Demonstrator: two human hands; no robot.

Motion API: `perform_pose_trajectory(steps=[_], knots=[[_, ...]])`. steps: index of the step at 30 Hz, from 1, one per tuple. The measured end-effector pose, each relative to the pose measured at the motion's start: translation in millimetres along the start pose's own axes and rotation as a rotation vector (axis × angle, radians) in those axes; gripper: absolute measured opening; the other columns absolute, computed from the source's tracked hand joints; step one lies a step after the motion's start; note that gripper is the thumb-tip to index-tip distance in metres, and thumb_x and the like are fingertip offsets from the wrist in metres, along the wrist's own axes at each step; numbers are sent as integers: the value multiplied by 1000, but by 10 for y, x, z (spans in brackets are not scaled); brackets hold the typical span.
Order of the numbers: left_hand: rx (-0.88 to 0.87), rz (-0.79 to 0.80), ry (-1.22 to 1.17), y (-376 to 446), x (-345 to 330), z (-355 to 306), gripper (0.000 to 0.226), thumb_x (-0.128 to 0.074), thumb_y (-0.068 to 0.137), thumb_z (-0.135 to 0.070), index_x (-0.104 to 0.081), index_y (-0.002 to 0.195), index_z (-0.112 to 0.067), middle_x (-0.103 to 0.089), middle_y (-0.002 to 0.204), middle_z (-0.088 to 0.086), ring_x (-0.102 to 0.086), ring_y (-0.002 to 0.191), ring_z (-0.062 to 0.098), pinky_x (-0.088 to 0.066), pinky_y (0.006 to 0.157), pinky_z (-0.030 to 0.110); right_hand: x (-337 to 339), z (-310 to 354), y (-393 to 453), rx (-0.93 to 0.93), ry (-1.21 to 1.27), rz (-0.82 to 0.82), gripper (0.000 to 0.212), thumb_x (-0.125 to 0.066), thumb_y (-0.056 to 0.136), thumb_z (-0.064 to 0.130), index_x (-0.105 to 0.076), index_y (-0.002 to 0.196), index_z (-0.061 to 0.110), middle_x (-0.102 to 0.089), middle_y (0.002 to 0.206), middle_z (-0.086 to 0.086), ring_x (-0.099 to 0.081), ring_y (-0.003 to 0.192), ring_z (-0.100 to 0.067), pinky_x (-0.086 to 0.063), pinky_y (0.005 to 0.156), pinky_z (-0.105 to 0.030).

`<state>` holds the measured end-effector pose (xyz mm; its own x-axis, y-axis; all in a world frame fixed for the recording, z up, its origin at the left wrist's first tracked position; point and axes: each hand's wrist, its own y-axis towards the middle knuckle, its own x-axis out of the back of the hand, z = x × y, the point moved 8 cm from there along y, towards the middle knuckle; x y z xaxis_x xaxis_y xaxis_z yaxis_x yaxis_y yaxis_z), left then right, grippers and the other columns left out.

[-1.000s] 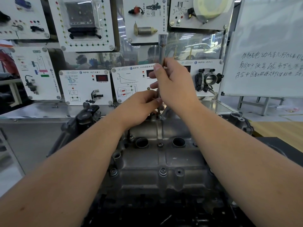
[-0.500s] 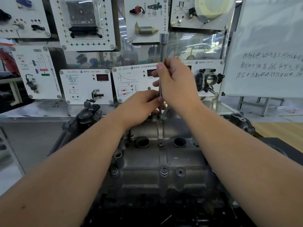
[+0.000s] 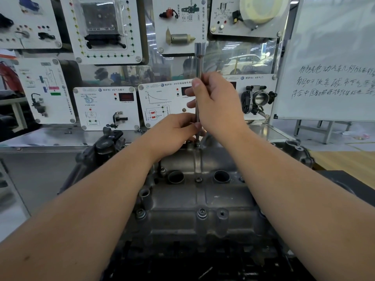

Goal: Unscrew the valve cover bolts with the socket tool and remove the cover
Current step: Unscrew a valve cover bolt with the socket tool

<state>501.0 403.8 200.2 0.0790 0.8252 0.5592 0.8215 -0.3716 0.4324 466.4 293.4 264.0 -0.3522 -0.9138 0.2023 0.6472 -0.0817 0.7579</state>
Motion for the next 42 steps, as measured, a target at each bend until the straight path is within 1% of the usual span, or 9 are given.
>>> perform_pose_trajectory(steps=[2, 7, 9, 15, 20, 24, 31, 37, 42], knots=[[-14, -13, -2, 0, 20, -12, 16, -56, 106, -22, -72, 104, -21, -78, 93, -12, -70, 80, -2, -48, 65, 9, -3, 4, -3, 3, 0, 3, 16, -50, 105, 29, -55, 90, 31, -72, 86, 10, -70, 71, -7, -60, 76, -42], [-22, -37, 9, -3, 39, -40, 20, -63, 102, -29, -71, 107, -11, -78, 99, 3, -71, 98, 33, -53, 95, 55, 23, 4, -9, 23, 27, -9, 13, -57, 102, 34, -48, 94, 37, -75, 89, 8, -72, 71, -6, -58, 66, -33], [-19, -35, 3, 4, 40, -29, 20, -63, 102, -29, -71, 106, -12, -78, 98, 3, -72, 97, 31, -54, 94, 54, 21, -4, -13, 14, 40, -9, 18, -55, 104, 30, -44, 90, 36, -75, 89, 8, -71, 68, -4, -55, 62, -31], [14, -28, -43, 29, 18, 39, 15, -57, 105, -18, -70, 100, -23, -78, 91, -6, -71, 76, -1, -47, 63, 7, 5, 12, -2, 11, 16, -8, 12, -48, 106, 27, -51, 94, 29, -73, 93, 8, -70, 68, -4, -57, 68, -34], [-11, -29, -34, 12, 26, -28, 22, -62, 99, -30, -69, 113, -14, -77, 100, 2, -72, 98, 27, -54, 98, 52, 5, 8, -8, 5, 20, 9, 6, -55, 103, 35, -57, 100, 29, -75, 94, 6, -72, 78, -11, -60, 77, -44], [-7, -24, -37, -2, 21, -35, 26, -64, 96, -33, -69, 111, -13, -77, 98, 4, -70, 100, 34, -52, 97, 58, 27, 5, -23, 11, 50, -6, 15, -56, 103, 33, -45, 93, 37, -76, 90, 7, -72, 68, -5, -57, 64, -32], [20, -19, -28, 24, 9, 40, 18, -56, 105, -23, -71, 96, -24, -77, 86, -11, -70, 76, -2, -44, 60, 6, 4, 25, -11, 22, 21, 7, 16, -48, 107, 29, -47, 91, 33, -72, 94, 8, -71, 68, -4, -56, 63, -34], [-24, -26, -1, -2, 22, -52, 26, -62, 96, -40, -70, 102, -16, -77, 92, -1, -72, 91, 21, -55, 95, 53, 17, 14, -13, 8, -9, 0, 13, -52, 104, 36, -58, 94, 30, -75, 89, 3, -72, 75, -11, -59, 74, -43], [-24, -26, -6, 8, 17, -40, 30, -62, 90, -46, -70, 100, -18, -77, 91, -1, -72, 93, 28, -55, 93, 54, 25, -24, -21, -12, 41, -7, 12, -52, 105, 33, -45, 95, 36, -75, 92, 8, -72, 65, -5, -57, 63, -35]])
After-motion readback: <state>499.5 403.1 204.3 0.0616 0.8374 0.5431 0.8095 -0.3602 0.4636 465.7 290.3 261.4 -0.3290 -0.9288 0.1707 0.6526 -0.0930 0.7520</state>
